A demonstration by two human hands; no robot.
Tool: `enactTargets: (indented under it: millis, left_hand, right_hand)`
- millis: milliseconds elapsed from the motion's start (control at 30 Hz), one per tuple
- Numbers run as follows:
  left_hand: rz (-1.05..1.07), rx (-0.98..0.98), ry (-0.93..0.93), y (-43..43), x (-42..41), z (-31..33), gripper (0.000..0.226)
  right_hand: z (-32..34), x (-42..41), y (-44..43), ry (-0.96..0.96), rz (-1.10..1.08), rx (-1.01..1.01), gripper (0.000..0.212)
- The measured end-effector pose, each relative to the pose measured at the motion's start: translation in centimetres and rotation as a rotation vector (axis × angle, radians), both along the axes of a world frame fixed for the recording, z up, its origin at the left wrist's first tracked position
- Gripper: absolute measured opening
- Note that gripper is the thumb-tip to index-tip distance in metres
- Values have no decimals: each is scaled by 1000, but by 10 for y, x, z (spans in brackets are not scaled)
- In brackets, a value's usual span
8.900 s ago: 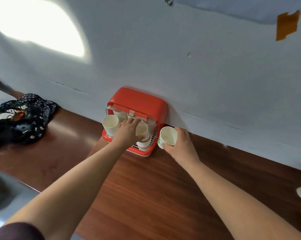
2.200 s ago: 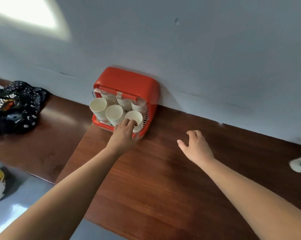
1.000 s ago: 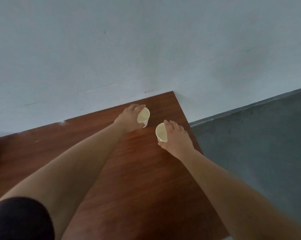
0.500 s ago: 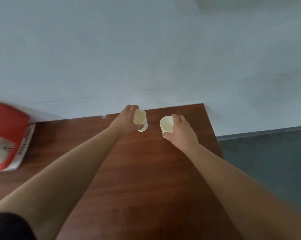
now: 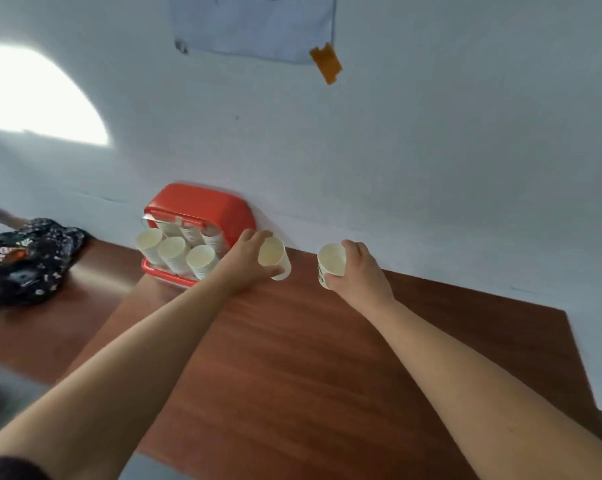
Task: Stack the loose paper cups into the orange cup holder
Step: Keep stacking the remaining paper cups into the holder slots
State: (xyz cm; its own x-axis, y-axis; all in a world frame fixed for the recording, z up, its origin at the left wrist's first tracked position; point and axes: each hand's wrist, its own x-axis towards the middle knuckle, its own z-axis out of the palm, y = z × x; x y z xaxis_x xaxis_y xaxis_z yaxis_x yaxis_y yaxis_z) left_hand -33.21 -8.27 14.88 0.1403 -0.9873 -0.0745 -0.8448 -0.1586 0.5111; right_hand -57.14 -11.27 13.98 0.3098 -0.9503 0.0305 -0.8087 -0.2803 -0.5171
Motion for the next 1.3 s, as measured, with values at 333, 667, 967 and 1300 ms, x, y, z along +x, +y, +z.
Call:
enactTargets:
  millis: [333, 667, 967, 1300]
  left_hand:
    - [87, -61, -4, 11, 211, -3, 81]
    - [-120, -65, -5, -30, 261, -49, 82]
    - [-313, 62, -366, -39, 260, -102, 95]
    - [-157, -118, -257, -28, 341, -112, 93]
  right_hand:
    - [11, 199, 0, -94, -23, -7, 69]
    - [-13, 274, -10, -105, -131, -6, 67]
    - [-33, 288, -25, -86, -146, 32, 67]
    - [-55, 333, -21, -181, 26, -3, 64]
